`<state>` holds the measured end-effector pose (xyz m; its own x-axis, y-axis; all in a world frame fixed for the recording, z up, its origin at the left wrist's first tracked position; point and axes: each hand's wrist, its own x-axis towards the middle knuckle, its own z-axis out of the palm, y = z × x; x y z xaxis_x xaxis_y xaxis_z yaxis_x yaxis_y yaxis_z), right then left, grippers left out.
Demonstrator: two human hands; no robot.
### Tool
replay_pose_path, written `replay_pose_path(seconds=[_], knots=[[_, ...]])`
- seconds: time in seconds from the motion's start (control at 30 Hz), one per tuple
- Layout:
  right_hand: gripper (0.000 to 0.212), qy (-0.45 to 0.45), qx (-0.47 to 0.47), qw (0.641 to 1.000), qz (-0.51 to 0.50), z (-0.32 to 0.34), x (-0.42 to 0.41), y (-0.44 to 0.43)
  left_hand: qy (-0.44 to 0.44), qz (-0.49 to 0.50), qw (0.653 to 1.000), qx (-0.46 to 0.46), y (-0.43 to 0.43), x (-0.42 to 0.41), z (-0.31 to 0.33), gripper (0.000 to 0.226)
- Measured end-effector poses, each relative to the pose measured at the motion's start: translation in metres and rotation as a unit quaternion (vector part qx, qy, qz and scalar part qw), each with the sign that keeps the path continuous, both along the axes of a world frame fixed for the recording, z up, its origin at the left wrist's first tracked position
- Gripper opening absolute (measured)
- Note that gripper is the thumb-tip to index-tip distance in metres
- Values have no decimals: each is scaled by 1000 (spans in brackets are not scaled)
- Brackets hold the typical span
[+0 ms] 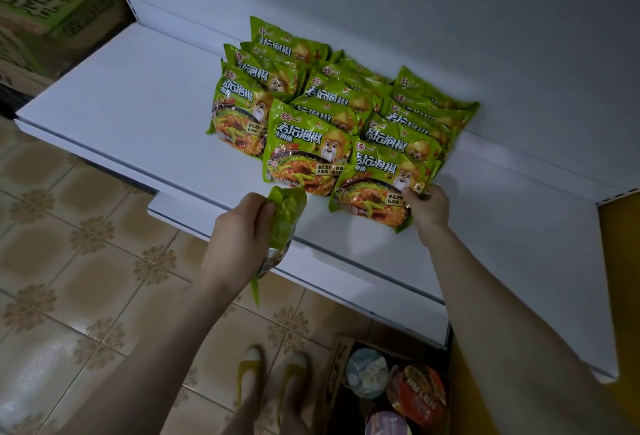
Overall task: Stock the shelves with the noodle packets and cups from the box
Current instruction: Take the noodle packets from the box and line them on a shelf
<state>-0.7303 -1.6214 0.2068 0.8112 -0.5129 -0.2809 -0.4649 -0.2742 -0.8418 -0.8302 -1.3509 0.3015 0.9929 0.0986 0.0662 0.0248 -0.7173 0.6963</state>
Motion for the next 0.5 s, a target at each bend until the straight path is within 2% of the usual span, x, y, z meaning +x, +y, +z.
replay_pose_path(seconds=[0.17,0.37,0.43,0.5], knots=[[28,-3,-49,998,-40,8,-7,3,-11,-7,1000,-16,1,0,0,19],[17,-106,-66,982,-140,51,-26,21,-50,-5,998,-41,0,1,11,21],[16,-80,-4,995,-64,65,-34,38,-52,14,997,-55,-5,1,17,18],[19,-31,87,992,87,85,-47,66,-50,41,995,-74,-12,-2,21,16]])
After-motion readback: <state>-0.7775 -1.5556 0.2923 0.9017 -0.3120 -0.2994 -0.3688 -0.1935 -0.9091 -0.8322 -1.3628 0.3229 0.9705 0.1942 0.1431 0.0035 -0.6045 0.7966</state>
